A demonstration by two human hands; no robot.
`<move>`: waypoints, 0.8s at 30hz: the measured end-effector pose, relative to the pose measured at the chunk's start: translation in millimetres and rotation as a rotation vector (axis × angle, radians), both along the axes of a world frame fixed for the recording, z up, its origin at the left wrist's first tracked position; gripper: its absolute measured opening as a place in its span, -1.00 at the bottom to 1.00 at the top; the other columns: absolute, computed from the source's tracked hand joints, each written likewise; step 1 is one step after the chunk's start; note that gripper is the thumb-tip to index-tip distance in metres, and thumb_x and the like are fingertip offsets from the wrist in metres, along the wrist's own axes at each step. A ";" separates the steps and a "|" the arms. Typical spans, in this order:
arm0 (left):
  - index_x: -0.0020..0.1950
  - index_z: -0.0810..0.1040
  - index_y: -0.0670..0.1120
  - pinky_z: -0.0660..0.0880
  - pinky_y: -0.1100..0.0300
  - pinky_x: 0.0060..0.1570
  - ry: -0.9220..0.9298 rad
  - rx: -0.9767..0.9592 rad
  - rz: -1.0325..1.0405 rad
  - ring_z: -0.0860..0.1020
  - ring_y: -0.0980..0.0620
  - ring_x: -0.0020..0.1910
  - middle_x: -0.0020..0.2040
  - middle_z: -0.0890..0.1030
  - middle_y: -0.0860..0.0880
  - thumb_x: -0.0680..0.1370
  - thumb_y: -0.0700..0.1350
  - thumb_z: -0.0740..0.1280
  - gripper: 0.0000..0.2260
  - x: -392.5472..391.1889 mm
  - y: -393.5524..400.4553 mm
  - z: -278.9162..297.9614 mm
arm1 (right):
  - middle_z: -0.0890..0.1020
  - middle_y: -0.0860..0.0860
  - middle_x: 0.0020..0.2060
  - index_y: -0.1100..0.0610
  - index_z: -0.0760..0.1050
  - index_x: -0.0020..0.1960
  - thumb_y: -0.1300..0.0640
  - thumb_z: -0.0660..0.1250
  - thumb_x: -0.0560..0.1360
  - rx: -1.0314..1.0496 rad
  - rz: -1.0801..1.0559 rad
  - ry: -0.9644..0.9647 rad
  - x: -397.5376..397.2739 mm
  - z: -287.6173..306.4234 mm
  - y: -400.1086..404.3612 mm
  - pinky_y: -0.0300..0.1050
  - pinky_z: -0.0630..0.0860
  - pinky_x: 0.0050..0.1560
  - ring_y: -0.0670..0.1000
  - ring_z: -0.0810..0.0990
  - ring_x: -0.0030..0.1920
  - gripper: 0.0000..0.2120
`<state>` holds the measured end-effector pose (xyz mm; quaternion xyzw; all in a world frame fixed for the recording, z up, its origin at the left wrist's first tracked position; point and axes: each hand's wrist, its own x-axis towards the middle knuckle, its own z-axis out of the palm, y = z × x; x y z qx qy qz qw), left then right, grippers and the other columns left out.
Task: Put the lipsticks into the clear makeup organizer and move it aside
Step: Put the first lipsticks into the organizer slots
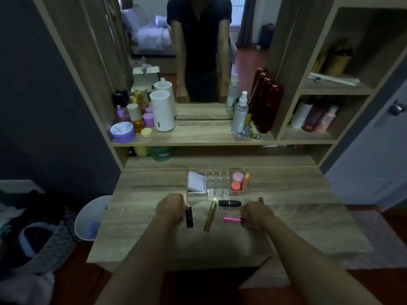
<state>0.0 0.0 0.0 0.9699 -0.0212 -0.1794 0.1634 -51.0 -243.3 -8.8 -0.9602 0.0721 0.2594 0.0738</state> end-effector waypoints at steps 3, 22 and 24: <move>-0.04 0.60 -0.18 0.54 0.02 0.04 0.022 -0.103 0.003 0.60 -0.17 0.01 0.04 0.65 -0.18 0.49 -0.05 0.31 -0.79 1.6 -3.4 -8.0 | 0.64 0.11 0.11 0.17 0.58 0.08 0.13 0.41 0.42 -0.084 0.074 0.000 4.1 -10.7 1.9 0.14 0.19 0.48 0.10 0.59 0.18 -0.75; -0.10 0.63 -0.25 0.55 0.09 -0.05 0.028 -0.305 -0.105 0.62 -0.09 -0.07 -0.08 0.68 -0.19 0.44 -0.03 0.40 -0.73 14.7 -63.2 -38.1 | 0.68 0.19 0.05 0.31 0.63 -0.01 0.29 0.35 0.46 0.279 0.018 -0.247 58.7 54.3 -0.3 0.00 0.53 0.14 0.15 0.63 0.07 -0.84; -0.10 0.64 -0.23 0.54 0.21 -0.18 0.024 -0.387 -0.083 0.61 -0.04 -0.15 -0.11 0.69 -0.18 0.41 -0.14 0.42 -0.83 24.3 -59.4 -27.1 | 0.69 0.15 -0.04 0.27 0.62 -0.04 0.32 0.31 0.48 0.306 0.031 -0.286 75.6 66.2 2.0 0.05 0.56 0.11 0.12 0.64 0.01 -0.87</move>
